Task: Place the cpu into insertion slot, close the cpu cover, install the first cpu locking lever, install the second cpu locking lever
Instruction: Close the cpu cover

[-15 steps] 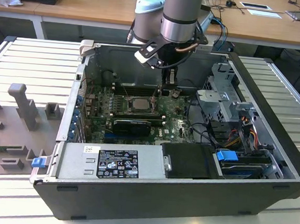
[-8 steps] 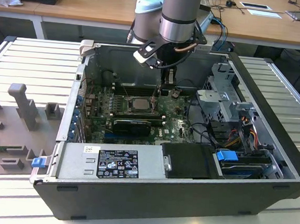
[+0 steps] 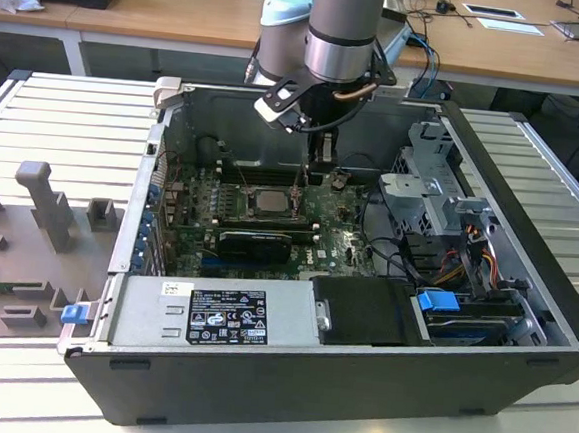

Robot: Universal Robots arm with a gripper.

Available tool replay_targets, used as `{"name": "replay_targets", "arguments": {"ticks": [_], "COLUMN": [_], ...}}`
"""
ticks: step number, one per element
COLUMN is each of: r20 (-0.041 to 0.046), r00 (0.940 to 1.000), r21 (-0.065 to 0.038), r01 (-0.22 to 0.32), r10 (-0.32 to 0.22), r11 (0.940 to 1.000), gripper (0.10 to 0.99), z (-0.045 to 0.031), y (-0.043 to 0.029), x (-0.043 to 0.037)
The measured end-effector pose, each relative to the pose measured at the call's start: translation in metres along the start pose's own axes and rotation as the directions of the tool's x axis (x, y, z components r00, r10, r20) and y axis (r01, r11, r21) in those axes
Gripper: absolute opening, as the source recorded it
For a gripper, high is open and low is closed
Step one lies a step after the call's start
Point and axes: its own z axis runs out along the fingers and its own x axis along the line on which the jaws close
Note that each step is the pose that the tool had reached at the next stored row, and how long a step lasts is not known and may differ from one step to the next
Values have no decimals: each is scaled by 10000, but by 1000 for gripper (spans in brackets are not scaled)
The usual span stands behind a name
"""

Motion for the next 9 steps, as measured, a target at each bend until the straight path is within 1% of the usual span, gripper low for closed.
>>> {"name": "replay_targets", "arguments": {"ticks": [9], "r20": [0], "r00": [10000], "r21": [0], "r01": [0], "r10": [0], "r11": [10000], "gripper": [106], "z": [-1], "y": [-46], "x": [-2]}}
